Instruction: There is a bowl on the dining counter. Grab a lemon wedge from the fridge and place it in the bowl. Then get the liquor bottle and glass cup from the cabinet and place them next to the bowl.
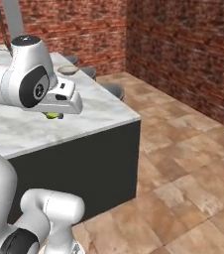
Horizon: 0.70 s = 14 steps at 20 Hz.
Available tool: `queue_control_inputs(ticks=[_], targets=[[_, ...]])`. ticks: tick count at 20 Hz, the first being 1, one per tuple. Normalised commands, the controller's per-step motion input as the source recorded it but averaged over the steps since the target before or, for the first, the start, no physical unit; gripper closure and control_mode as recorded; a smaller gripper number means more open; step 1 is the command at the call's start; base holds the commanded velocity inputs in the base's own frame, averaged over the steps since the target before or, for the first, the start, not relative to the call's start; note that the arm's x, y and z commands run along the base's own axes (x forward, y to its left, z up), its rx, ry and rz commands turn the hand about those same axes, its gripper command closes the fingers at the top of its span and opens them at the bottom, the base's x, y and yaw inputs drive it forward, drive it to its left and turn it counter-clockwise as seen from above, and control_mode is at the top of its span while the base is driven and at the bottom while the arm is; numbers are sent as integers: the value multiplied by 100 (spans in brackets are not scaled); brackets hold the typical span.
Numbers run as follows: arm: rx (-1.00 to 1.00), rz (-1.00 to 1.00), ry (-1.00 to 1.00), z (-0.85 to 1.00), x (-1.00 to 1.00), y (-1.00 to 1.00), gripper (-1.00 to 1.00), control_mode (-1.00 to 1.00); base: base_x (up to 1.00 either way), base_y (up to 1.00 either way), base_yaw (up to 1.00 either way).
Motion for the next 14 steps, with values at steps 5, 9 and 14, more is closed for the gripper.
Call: queue_control_inputs(ticks=[5,9,14], targets=[[0,0,0,0,0,0,100,100,53,-100,43],[0,0,0,0,0,0,100,100,46,-100,42],[0,0,0,0,0,0,100,100,40,-100,41]])
